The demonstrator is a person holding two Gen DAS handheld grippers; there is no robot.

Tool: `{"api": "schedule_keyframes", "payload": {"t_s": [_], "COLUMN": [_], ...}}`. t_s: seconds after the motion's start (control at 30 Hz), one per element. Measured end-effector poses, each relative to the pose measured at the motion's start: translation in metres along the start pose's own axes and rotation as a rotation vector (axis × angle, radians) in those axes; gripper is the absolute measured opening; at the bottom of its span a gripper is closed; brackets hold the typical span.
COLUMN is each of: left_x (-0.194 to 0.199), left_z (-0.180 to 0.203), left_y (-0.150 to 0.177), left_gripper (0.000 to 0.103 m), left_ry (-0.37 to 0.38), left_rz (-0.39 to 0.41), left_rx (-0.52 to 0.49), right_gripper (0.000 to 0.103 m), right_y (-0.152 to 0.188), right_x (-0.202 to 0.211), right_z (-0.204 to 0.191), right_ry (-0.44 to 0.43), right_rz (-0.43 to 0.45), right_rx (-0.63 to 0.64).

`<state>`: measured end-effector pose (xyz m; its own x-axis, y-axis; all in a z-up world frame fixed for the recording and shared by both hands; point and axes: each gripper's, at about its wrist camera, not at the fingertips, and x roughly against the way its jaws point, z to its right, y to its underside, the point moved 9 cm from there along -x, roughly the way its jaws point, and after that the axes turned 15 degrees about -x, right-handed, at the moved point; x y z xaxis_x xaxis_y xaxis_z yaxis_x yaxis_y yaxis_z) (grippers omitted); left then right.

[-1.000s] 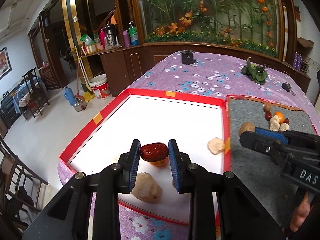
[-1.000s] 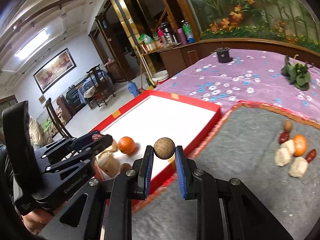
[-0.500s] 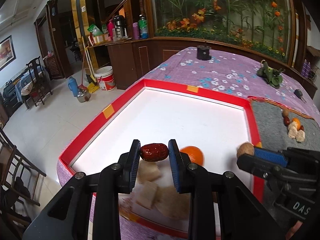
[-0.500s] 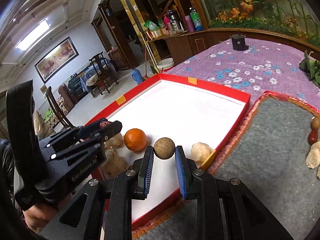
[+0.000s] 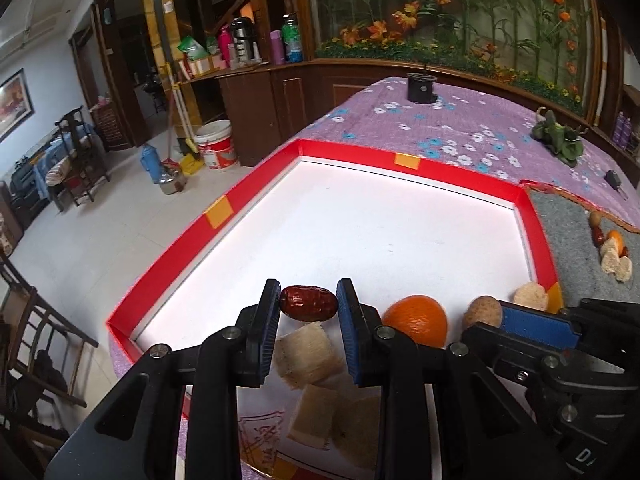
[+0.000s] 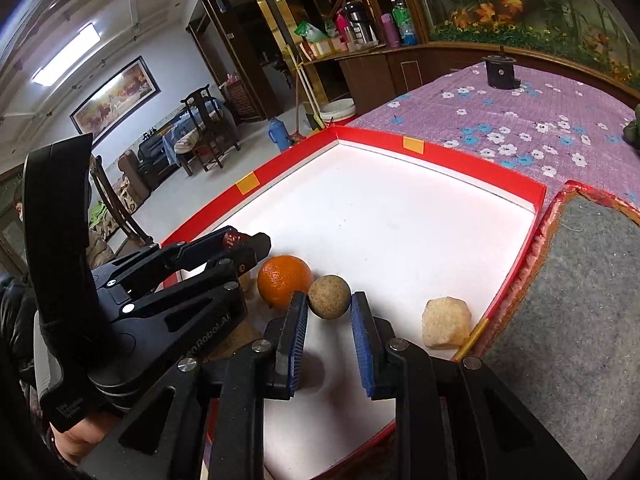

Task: Organize fruits
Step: 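Carry the red date and brown nut into the white tray and open both tools, then grasp a beige cube with the right tool while the left tool grasps another beige cube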

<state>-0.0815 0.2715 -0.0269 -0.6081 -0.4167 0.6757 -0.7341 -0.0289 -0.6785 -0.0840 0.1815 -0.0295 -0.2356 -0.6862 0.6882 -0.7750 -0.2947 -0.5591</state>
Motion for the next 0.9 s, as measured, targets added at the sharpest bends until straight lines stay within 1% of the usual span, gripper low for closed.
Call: {"api": "schedule_keyframes", "payload": {"t_s": [0.03, 0.07, 0.1, 0.13, 0.17, 0.2, 0.23, 0.27, 0.3, 0.37, 0.47, 0.67, 0.8, 0.87, 0.9], "left_x": [0.0, 0.0, 0.001, 0.002, 0.004, 0.007, 0.012, 0.014, 0.018, 0.024, 0.035, 0.053, 0.064, 0.069, 0.072], "left_z": [0.0, -0.001, -0.001, -0.002, -0.002, -0.003, -0.002, -0.002, 0.0, 0.004, 0.019, 0.058, 0.085, 0.099, 0.106], "left_y": [0.001, 0.002, 0.002, 0.002, 0.001, -0.001, -0.003, -0.004, -0.006, -0.008, -0.011, -0.018, -0.02, -0.02, -0.02], "left_gripper": [0.028, 0.032, 0.043, 0.049, 0.059, 0.064, 0.066, 0.072, 0.075, 0.078, 0.078, 0.078, 0.078, 0.078, 0.078], "left_ry": [-0.007, -0.01, -0.015, -0.019, -0.031, -0.042, -0.053, -0.057, -0.067, -0.074, -0.067, -0.015, 0.005, 0.016, 0.024], "left_rz": [-0.008, -0.011, -0.011, -0.01, -0.006, 0.003, 0.015, 0.018, 0.025, 0.038, 0.053, 0.073, 0.083, 0.087, 0.089], "left_rx": [-0.001, -0.003, -0.002, -0.001, 0.0, -0.003, -0.011, -0.015, -0.025, -0.041, -0.076, -0.145, -0.203, -0.229, -0.242], "right_gripper": [0.026, 0.028, 0.035, 0.041, 0.045, 0.045, 0.045, 0.045, 0.045, 0.046, 0.047, 0.048, 0.049, 0.049, 0.049], "right_y": [0.0, -0.001, -0.001, -0.002, -0.003, -0.004, -0.005, -0.005, -0.006, -0.006, -0.007, -0.006, -0.005, -0.003, -0.002], "right_x": [0.0, 0.001, 0.002, 0.004, 0.006, 0.009, 0.011, 0.015, 0.018, 0.026, 0.04, 0.077, 0.115, 0.137, 0.15], "right_z": [0.0, 0.001, 0.001, 0.001, 0.001, 0.002, 0.002, 0.004, 0.005, 0.01, 0.022, 0.052, 0.088, 0.114, 0.133], "right_ry": [0.003, 0.008, 0.007, 0.005, 0.004, 0.004, 0.005, 0.003, 0.0, -0.002, -0.001, 0.019, 0.045, 0.067, 0.09], "right_rz": [0.002, 0.007, 0.013, 0.021, 0.034, 0.045, 0.054, 0.066, 0.073, 0.092, 0.118, 0.173, 0.228, 0.264, 0.288], "right_rx": [0.001, 0.002, 0.001, 0.0, -0.001, 0.001, 0.002, 0.0, -0.005, -0.021, -0.052, -0.105, -0.155, -0.203, -0.237]}}
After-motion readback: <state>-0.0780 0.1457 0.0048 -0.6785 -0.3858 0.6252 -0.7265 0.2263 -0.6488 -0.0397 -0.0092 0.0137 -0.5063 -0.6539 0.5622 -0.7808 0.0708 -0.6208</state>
